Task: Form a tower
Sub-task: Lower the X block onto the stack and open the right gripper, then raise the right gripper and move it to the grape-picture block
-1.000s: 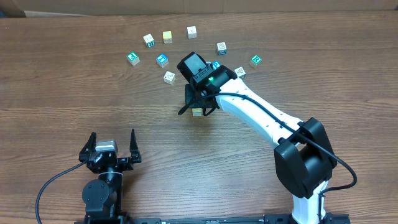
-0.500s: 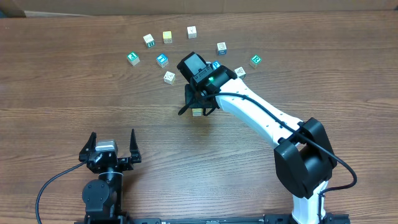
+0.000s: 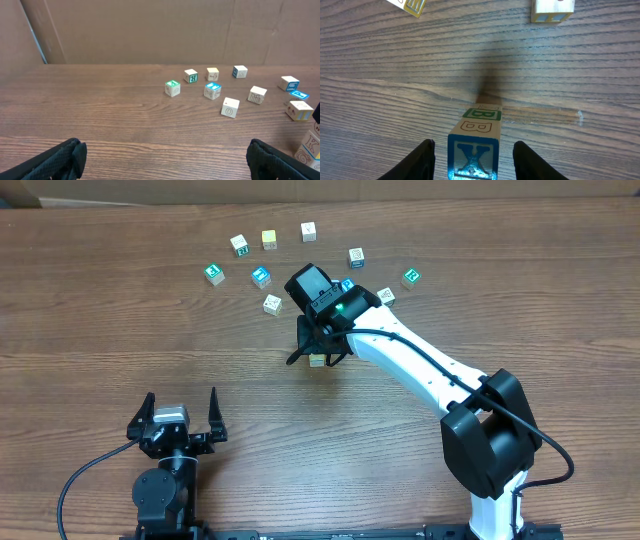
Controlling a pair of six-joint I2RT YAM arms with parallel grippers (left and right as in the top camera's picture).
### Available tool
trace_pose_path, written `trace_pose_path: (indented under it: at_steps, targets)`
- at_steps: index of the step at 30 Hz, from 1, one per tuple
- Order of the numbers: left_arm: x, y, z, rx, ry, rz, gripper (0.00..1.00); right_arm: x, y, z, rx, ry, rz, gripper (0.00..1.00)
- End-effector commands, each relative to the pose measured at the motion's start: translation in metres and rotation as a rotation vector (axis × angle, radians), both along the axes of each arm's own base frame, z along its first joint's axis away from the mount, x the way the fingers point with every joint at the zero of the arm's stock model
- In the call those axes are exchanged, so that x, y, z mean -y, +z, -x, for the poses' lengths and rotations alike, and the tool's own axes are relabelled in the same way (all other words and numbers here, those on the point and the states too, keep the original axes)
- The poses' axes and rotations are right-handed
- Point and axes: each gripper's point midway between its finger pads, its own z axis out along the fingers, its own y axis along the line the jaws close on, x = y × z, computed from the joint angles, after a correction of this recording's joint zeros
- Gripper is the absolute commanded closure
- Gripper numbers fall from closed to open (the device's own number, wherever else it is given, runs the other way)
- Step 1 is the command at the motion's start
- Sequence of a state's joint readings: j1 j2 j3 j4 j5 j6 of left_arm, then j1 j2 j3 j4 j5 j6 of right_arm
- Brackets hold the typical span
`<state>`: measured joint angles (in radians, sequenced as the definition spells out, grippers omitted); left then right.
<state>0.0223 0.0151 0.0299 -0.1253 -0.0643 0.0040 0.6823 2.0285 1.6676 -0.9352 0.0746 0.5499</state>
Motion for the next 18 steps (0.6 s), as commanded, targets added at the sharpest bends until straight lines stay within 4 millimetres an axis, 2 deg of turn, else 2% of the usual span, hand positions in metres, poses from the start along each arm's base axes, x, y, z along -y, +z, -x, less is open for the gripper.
trace_pose_path:
  at_steps: [1,11,14,18]
  targets:
    - [-0.005,0.002,0.001,0.002,0.021,-0.02,0.0,-0.002,0.005,0.002,0.009,0.005,-0.01,0.53]
    - [-0.005,0.002,0.001,0.002,0.021,-0.02,0.01,-0.006,0.009,-0.003,0.031,0.002,-0.028,0.51]
    - [-0.005,0.002,0.001,0.002,0.021,-0.02,0.0,-0.009,0.028,-0.016,0.074,0.009,-0.054,0.48]
    - [-0.005,0.002,0.001,0.002,0.021,-0.02,0.0,-0.011,0.067,-0.033,0.135,0.0,-0.09,0.46]
